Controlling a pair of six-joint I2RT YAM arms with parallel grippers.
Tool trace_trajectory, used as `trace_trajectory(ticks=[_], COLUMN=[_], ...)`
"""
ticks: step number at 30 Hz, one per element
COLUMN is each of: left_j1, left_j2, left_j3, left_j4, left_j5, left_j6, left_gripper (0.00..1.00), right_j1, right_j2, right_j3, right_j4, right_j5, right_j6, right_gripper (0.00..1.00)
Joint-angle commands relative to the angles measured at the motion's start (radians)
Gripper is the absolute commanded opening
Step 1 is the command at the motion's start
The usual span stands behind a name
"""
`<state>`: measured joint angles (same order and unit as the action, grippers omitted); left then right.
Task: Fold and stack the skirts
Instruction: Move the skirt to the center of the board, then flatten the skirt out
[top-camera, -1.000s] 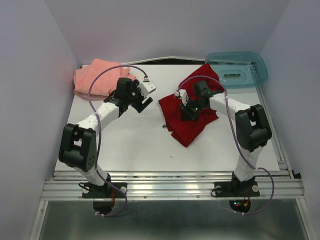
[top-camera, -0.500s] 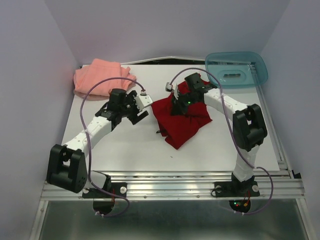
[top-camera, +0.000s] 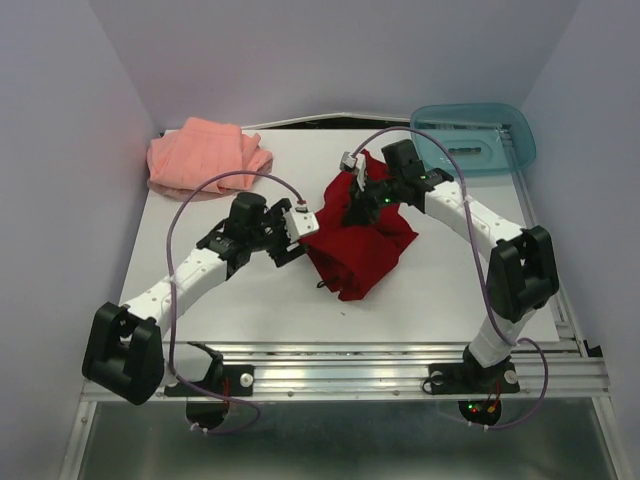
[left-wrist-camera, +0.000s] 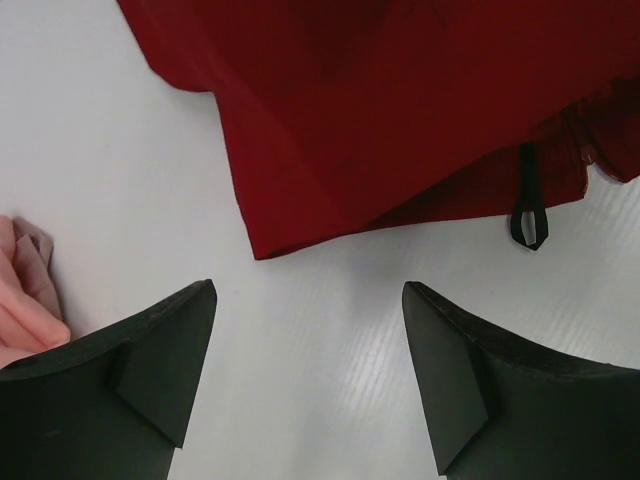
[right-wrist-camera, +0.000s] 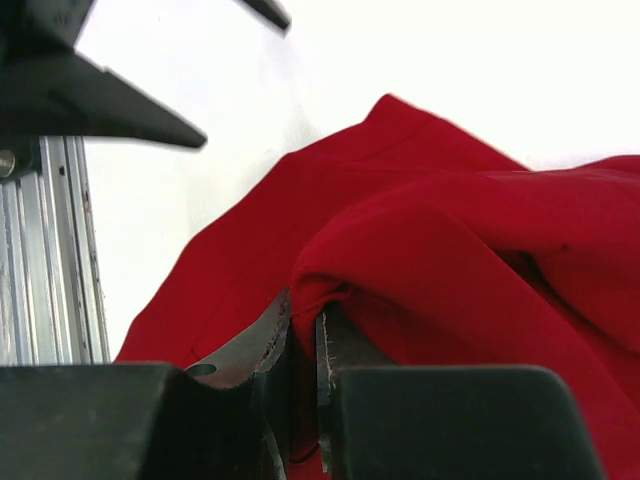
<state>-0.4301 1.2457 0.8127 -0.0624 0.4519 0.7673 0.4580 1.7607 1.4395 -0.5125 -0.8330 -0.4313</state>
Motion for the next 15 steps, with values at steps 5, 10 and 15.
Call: trace_trajectory(ticks=[5,10,15], left_j1=[-0.068,-0.136,-0.145], left_j2=[0.029,0.078,0.173], left_j3=[-0.026,-0.063,-0.040], left_j4=[0.096,0.174,0.190], left_j5=[-0.019,-0.143,-0.284], left_j6=[-0.023,-0.011,-0.037], left_gripper=[0.86,0.86,0.84], right_j1=[0.005,0.005,-0.047], right_j2=[-0.049,-0.043,-0.040], right_j3=[-0.004,-0.066,-0.128], right_j4=[0.086,0.085,0.088], right_j5=[-0.049,-0.022,0.052], right_j6=[0.072,0.057,0.065], right_gripper=[0.01,0.01,0.01])
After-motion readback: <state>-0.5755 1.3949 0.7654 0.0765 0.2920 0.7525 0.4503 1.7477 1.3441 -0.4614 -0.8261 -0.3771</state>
